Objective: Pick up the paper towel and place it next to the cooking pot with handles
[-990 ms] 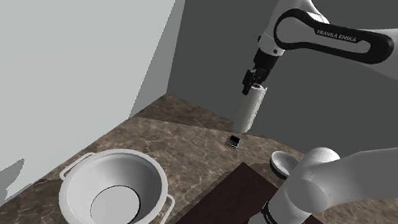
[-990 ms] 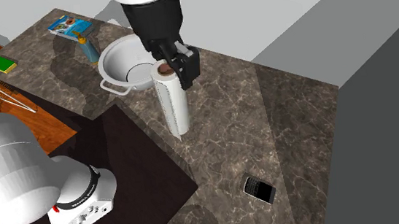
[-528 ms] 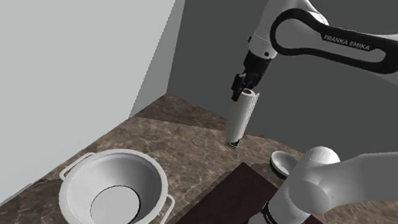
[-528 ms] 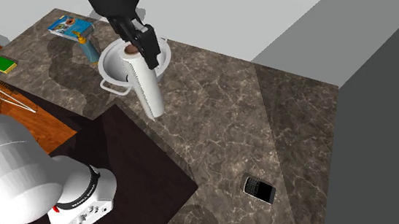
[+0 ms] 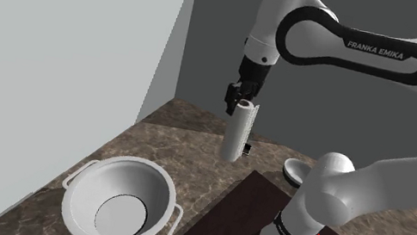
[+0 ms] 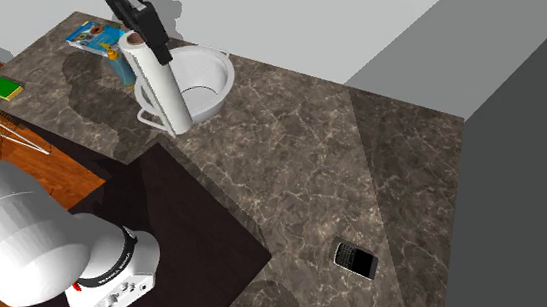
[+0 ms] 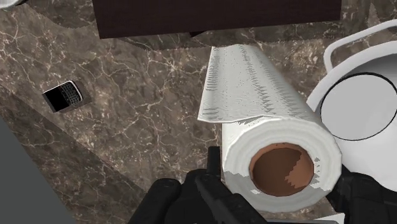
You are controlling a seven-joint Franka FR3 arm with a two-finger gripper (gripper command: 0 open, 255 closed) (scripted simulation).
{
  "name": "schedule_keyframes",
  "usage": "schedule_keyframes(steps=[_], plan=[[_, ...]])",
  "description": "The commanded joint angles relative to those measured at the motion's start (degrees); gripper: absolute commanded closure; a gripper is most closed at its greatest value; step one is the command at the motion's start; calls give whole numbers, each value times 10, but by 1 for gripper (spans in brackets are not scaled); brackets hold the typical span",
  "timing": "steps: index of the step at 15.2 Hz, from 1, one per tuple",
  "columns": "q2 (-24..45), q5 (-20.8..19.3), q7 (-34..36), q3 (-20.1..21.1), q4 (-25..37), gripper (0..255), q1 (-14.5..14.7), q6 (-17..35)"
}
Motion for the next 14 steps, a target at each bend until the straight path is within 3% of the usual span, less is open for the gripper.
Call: schedule_keyframes(steps=[1,14], plan=[[11,16,28,26,8,255,10,3],[127,84,212,193,117,255,48,16]])
